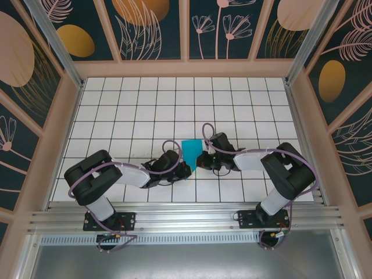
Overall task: Fold a paper plane with a square sheet of paper (pick it up from the middle)
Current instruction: Third fold the triangle at the center of the table.
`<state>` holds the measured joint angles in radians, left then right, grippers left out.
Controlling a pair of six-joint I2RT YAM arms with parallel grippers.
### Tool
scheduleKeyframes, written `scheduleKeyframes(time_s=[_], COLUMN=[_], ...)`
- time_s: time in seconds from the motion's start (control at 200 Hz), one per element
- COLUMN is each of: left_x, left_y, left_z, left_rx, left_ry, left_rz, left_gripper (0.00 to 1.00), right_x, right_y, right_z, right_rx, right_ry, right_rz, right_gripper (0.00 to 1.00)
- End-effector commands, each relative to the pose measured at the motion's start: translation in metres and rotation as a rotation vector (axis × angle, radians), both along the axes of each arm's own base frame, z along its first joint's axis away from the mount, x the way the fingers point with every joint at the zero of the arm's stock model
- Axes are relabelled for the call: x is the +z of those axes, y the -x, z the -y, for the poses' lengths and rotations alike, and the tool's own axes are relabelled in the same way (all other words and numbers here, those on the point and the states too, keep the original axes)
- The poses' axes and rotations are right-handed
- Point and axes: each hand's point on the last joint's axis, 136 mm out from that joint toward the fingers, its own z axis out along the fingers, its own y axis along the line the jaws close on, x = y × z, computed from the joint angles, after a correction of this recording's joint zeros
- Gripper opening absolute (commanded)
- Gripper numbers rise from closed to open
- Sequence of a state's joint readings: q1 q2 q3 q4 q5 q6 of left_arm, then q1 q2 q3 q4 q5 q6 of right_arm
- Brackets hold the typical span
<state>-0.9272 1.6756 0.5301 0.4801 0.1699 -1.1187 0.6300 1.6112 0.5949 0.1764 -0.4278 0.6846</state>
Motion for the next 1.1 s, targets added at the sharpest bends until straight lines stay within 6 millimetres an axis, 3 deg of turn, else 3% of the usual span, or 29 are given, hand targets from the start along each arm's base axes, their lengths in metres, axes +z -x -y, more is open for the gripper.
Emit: scheduleKeyframes(time_s=[0.0, 0.265, 0.615, 0.696, 0.926, 1.096], left_x=[-0.070, -0.072, -0.069, -0.067, -0.063, -0.060], left_y=[0.034, 0.037, 0.035, 0.034, 0.032, 0.030], left_z=[-0.062, -0.066, -0.064, -0.063, -0.059, -0.056], left_rx=[0.023, 0.025, 0.018, 0.015, 0.001, -0.008], left_ry=[-0.277, -0.285, -0.283, -0.279, -0.278, -0.276], left_rz=[-0.149, -0.155, -0.146, -0.141, -0.128, -0.122], left_gripper=[0.07, 0.07, 0.06, 0.07, 0.07, 0.07], right_x=[-0.015, -0.029, -0.023, -0.014, 0.035, 0.041], right_y=[-0.021, -0.035, -0.049, -0.049, -0.047, -0.028], right_z=[0.027, 0.049, 0.067, 0.062, 0.046, 0.016], right_rx=[-0.084, -0.144, -0.185, -0.170, -0.140, -0.030], right_ry=[0.093, 0.094, 0.105, 0.076, -0.034, -0.103], right_rz=[0.016, -0.008, 0.014, 0.023, 0.113, 0.107], right_gripper=[0.03, 0.03, 0.04, 0.04, 0.07, 0.08])
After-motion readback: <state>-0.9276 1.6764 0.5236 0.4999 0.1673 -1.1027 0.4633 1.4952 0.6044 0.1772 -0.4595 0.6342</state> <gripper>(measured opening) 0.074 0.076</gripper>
